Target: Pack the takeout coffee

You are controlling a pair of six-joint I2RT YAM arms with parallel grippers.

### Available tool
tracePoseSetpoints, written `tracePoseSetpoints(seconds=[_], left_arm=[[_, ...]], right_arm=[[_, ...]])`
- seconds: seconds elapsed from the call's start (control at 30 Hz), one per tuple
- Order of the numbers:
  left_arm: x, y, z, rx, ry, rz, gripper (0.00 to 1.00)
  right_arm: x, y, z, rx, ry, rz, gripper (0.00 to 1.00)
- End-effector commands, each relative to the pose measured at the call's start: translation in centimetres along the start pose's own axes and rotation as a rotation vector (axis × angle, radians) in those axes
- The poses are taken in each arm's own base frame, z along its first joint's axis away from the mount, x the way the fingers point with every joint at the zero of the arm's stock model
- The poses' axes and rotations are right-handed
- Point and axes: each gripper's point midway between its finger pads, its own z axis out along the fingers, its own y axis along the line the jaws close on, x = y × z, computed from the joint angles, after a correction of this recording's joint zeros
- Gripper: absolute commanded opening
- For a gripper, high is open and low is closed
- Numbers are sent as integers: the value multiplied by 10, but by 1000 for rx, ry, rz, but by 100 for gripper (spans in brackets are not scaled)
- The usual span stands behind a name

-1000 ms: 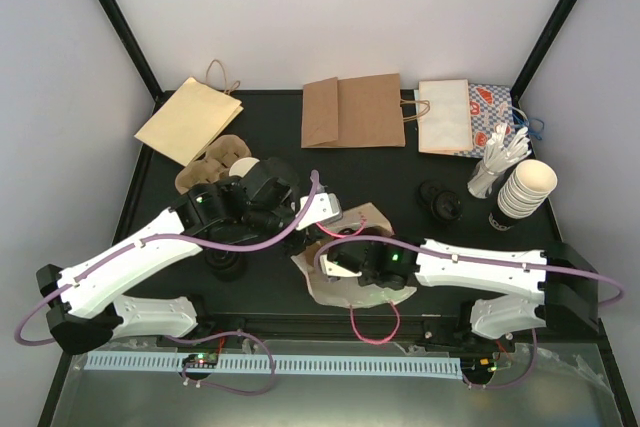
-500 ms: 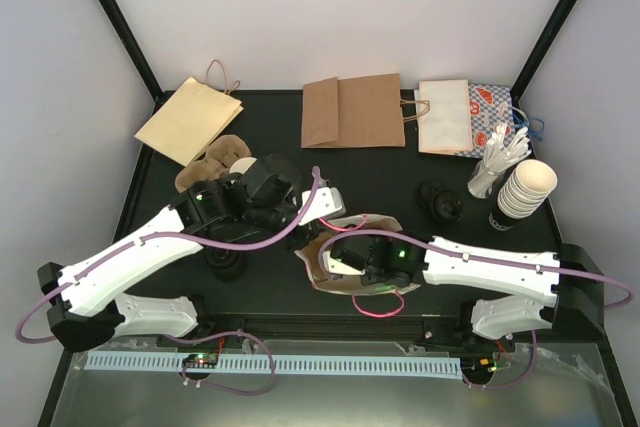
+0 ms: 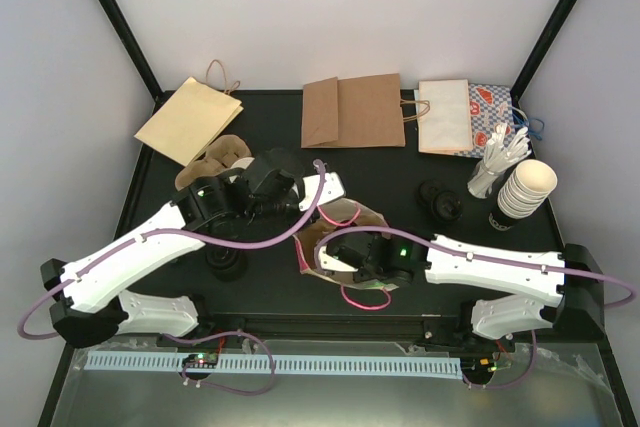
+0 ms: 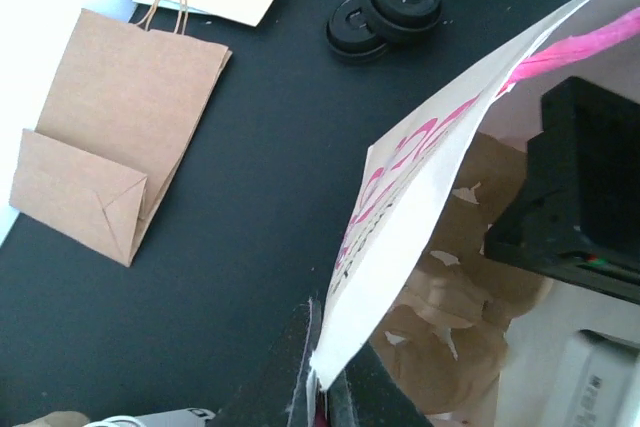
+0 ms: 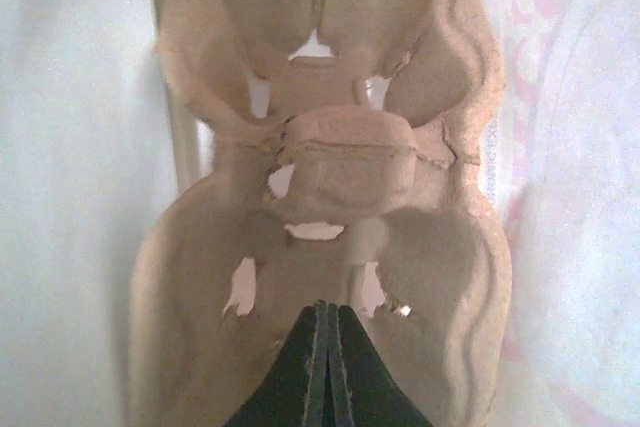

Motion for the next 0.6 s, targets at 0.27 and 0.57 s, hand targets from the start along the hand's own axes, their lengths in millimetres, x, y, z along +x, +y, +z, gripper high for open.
tracePoseSetpoints(seconds=[0.27,0.57], left_arm=[[-11,16,0,-117,-45,59,2],[-9,-7,3,-1,-92,3,1]], right_arm=[[-7,36,12,-81,-27,13,2],[-5,58,26,-130,-8,-11,2]])
